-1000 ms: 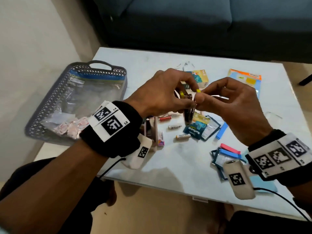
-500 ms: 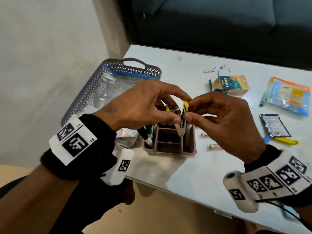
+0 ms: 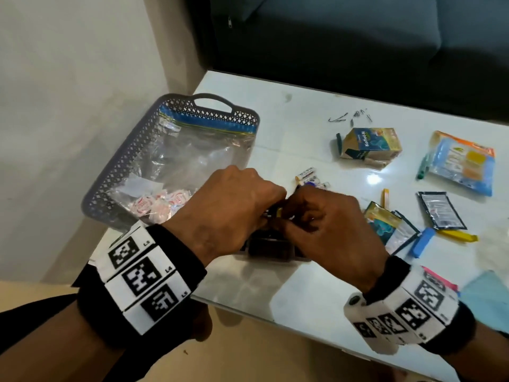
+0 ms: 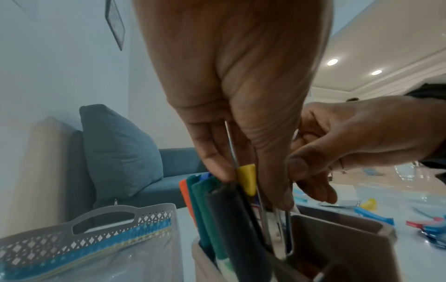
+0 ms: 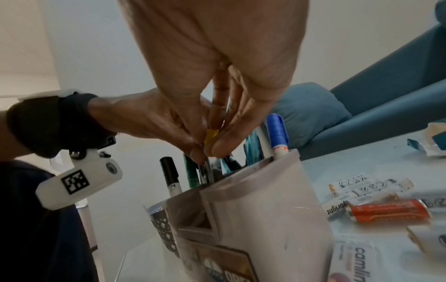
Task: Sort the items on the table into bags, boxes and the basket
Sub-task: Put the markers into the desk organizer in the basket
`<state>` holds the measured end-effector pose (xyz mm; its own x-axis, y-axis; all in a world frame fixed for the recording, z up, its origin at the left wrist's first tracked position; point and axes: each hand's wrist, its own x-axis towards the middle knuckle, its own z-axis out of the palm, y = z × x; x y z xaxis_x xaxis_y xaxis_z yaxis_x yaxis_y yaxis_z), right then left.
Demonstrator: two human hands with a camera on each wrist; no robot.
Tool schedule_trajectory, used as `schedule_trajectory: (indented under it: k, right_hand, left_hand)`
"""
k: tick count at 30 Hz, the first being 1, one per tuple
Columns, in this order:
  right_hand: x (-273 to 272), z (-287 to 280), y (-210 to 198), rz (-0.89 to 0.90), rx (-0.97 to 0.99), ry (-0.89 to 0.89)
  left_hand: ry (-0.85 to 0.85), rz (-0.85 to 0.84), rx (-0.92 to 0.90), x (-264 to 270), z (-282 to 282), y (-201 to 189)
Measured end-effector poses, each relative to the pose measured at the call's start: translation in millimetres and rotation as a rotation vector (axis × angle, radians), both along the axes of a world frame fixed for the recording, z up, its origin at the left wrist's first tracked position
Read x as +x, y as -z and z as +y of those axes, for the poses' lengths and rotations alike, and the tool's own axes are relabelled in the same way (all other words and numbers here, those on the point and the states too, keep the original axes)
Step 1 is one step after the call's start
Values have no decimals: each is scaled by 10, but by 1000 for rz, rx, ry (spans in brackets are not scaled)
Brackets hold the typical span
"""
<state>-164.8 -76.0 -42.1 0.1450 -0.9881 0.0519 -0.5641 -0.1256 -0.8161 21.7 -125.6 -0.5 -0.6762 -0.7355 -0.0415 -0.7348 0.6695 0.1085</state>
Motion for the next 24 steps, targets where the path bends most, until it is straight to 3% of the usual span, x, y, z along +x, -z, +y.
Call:
schedule_trajectory:
  k: [3,9,18,24]
  right_hand:
    - [27,37,33,127,-18,-38]
    - [91,72,110,291,41,-78]
    - [68,60,-70,305,78,-99]
    - [59,153,-112,221,41,-144]
  left_hand:
    - [14,-114,-53,-61,44,32]
    - [52,-303,76,-123,34,-12]
    - [-28,-310,144,-405,-60,-162]
    - [-94,-213,360,-385,-56,-145]
